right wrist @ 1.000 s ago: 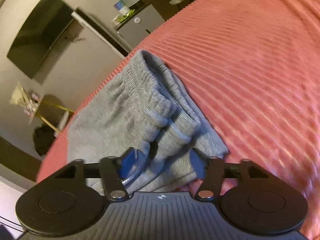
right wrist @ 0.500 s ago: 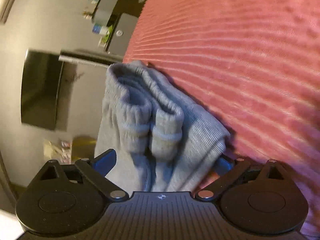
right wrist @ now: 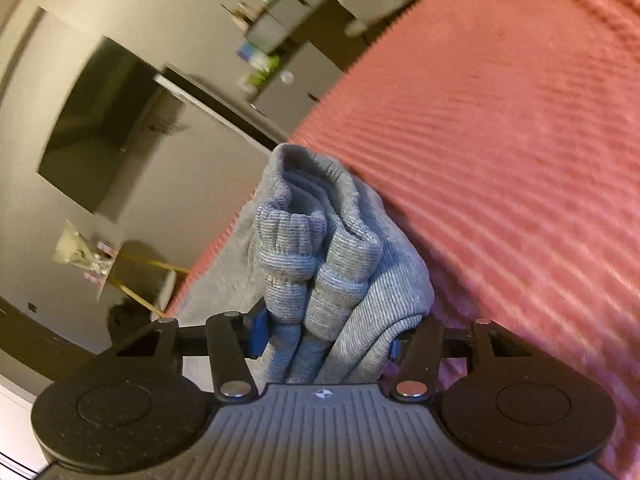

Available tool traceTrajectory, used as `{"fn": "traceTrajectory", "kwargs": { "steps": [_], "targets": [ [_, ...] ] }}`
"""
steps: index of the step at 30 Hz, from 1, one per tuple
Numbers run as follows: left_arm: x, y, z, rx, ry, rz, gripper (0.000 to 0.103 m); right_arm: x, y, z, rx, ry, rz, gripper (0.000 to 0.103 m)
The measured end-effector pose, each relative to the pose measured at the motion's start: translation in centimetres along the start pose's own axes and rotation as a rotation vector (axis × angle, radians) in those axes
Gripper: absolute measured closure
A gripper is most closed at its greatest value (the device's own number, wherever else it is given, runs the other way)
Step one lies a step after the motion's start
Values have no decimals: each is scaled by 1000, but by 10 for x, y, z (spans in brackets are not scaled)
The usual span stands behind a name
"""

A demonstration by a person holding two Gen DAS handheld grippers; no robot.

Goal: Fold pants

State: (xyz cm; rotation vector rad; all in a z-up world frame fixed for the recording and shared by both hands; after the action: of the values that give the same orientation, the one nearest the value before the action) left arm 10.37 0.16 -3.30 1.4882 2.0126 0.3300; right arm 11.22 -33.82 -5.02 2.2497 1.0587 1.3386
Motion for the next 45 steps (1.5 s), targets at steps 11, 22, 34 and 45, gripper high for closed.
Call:
{"fn": "traceTrajectory", "kwargs": {
  "steps": [11, 22, 34, 45],
  "targets": [
    [-20, 8, -20, -109, -37, -18, 48, -12, -27, -42, -29, -98, -46, 31],
    [-98, 6, 23, -115, -94, 180, 45, 54, -16, -57, -229, -54, -474, 72],
    [-96, -20, 51, -152, -108, 355, 43, 52, -54, 12, 24, -165, -722, 83],
    [-65, -21, 26, -157, -18, 334, 40, 69, -64, 1, 76, -138, -674, 70]
  ]
}}
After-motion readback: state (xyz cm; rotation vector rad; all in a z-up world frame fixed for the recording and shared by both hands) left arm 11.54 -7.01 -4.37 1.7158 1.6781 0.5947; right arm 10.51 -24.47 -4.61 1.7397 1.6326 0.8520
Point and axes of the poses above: each gripper's, at about its wrist camera, not at the fingertips, and z roughly the way its jaws point, x to its left, y to its top, the point moved 4 cm from there along z, roughly the way its jaws point, and after that the axes turned 9 degrees about -z, right-handed, at the moved point
